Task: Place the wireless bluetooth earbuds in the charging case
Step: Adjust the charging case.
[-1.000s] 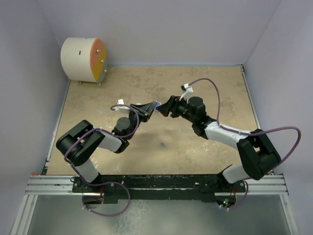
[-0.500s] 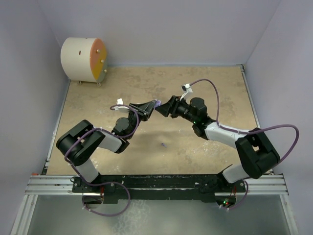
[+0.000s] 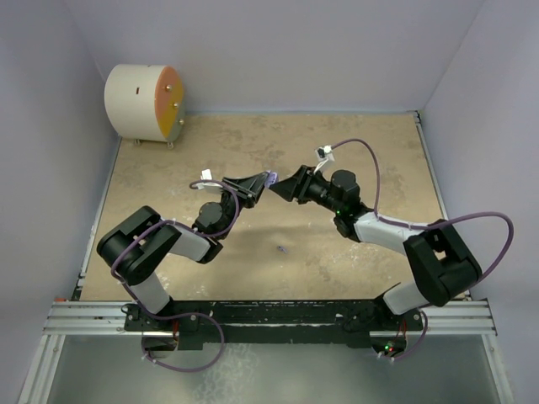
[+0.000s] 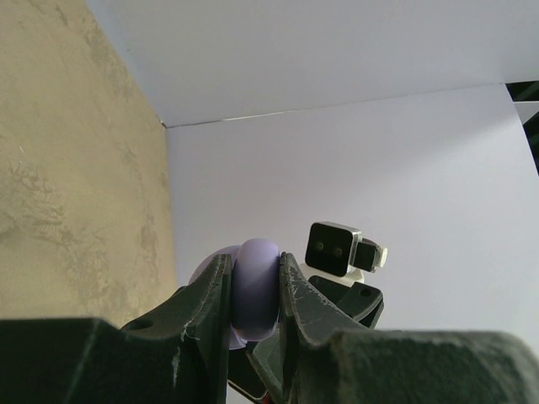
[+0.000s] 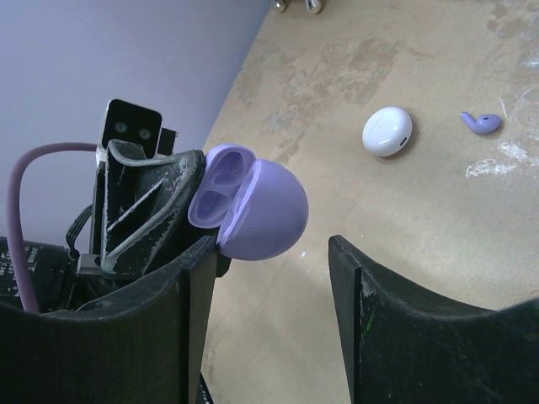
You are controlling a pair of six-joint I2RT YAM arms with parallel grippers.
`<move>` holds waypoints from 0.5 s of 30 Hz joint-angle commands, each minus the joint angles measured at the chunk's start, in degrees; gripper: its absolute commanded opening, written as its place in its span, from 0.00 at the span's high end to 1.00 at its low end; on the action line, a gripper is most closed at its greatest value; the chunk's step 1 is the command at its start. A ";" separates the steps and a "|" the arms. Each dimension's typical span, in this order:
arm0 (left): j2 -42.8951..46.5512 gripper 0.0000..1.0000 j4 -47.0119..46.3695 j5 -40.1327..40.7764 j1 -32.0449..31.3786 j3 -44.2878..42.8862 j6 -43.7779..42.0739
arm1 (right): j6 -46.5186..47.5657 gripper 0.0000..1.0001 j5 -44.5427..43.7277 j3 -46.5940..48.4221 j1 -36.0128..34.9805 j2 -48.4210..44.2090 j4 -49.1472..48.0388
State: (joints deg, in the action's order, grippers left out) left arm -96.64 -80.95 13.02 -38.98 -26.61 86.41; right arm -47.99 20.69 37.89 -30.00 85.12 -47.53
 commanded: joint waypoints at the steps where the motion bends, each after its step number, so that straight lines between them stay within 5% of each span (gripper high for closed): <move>1: -0.01 1.00 -5.42 -0.78 0.08 -0.52 0.43 | -1.22 0.42 0.83 0.16 1.29 0.10 -4.59; 15: -0.93 1.00 -6.09 -1.12 -0.29 -0.74 0.73 | -2.91 0.43 3.77 0.62 2.18 3.83 -8.47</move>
State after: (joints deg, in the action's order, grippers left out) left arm -97.60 -81.25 13.10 -39.00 -26.61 86.41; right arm -50.17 22.74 37.89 -28.05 88.36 -52.27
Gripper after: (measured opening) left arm 0.208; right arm 0.579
